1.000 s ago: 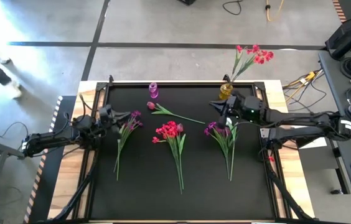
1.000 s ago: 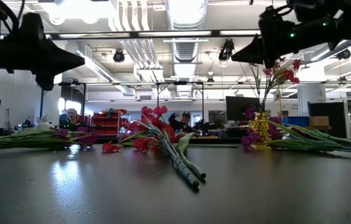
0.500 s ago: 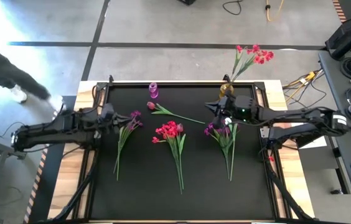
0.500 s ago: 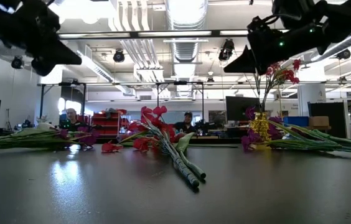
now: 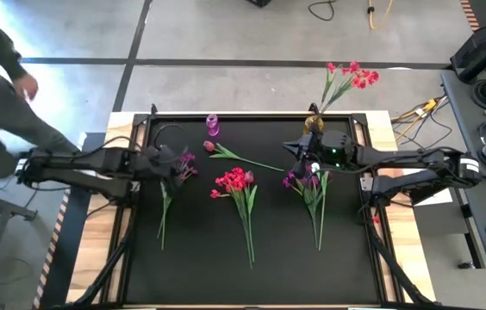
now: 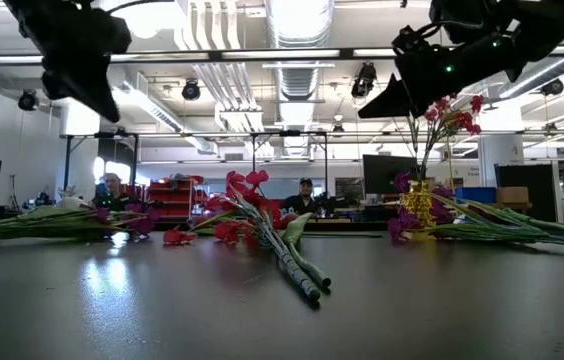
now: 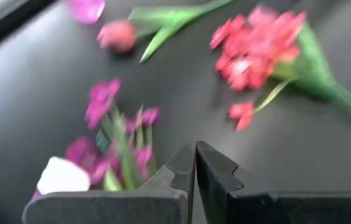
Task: Sort flowers into vase by color
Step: Put the left white flower into the yellow vase
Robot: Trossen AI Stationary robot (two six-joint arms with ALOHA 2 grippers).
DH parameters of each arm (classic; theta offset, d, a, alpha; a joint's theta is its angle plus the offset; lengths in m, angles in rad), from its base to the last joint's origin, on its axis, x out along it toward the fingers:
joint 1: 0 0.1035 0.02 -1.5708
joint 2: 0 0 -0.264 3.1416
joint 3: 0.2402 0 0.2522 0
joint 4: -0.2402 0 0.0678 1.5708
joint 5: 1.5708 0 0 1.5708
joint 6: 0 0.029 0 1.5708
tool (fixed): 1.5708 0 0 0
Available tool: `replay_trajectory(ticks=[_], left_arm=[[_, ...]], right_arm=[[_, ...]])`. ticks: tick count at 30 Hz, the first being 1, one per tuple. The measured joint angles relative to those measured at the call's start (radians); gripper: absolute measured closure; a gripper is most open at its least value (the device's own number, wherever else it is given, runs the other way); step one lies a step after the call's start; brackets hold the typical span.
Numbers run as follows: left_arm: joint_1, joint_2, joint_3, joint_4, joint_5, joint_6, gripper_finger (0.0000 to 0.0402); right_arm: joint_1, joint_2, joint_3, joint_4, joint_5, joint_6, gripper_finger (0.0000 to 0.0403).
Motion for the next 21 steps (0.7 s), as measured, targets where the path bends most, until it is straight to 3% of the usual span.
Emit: replay_trajectory(ticks=[4, 9, 12, 21], left_arm=[[-0.038, 0.030, 0.027, -0.103, 0.026, -0.165, 0.0402], [-0.102, 0.029, 0.010, -0.103, 0.148, -0.329, 0.0402], [-0.170, 0.062, -0.001, -0.104, 0.163, -0.414, 0.0398], [-0.430, 0.190, 0.003, -0.272, 0.206, -0.732, 0.0343]], right_arm=[[0.000, 0.000, 0.035, -0.058, 0.000, -0.027, 0.0390], [0.000, 0.000, 0.047, -0.074, -0.001, -0.067, 0.0390], [0.000, 0.000, 0.048, -0.075, -0.002, -0.088, 0.0390], [0.000, -0.001, 0.068, -0.074, -0.004, -0.098, 0.0390]])
